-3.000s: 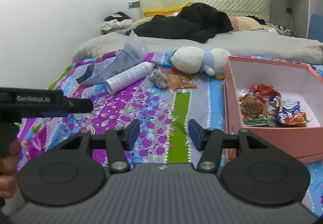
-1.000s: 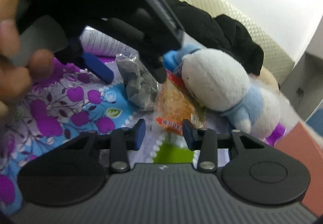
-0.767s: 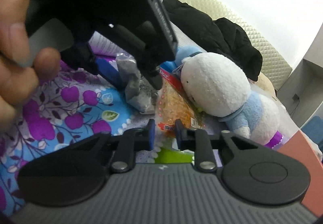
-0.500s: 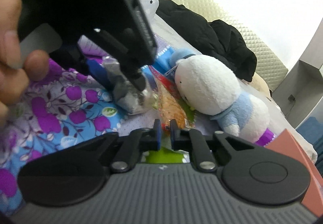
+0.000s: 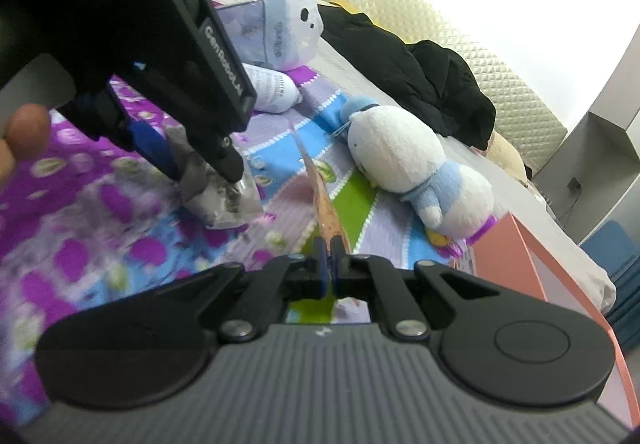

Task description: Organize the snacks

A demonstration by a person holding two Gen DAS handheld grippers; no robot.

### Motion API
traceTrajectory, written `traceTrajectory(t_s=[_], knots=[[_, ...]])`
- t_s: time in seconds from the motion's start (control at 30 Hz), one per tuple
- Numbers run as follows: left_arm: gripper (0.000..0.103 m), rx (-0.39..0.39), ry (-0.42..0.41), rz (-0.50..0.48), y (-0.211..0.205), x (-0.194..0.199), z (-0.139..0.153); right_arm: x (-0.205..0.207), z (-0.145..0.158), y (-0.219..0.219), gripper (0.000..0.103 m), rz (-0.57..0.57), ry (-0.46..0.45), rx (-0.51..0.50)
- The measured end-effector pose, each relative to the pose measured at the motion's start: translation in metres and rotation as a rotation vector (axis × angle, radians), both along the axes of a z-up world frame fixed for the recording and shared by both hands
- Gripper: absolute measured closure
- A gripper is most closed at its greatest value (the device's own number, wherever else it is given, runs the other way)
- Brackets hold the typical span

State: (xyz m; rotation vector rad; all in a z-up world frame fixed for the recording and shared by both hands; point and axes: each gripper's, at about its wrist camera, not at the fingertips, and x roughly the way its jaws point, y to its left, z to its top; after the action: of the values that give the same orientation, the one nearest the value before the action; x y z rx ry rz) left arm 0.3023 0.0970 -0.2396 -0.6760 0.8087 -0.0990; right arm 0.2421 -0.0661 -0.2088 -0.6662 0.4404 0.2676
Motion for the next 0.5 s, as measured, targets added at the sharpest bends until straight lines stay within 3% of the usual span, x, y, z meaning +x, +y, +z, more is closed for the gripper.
traceTrajectory(t_s=[0.27, 0.43, 0.5], knots=[[0.072, 0.083, 0.017, -0.046, -0.007, -0.067, 0.015, -0.067, 0.018, -0.013, 0.099, -0.011, 0.06, 0.033], [0.087, 0.091, 0.028, -0.074, -0.009, -0.099, 0.019, -0.109, 0.026, -0.015, 0.1, 0.007, 0.109, 0.064], [0.088, 0.076, 0.024, -0.08, -0.009, -0.111, 0.021, -0.121, 0.028, -0.016, 0.1, 0.013, 0.128, 0.078]])
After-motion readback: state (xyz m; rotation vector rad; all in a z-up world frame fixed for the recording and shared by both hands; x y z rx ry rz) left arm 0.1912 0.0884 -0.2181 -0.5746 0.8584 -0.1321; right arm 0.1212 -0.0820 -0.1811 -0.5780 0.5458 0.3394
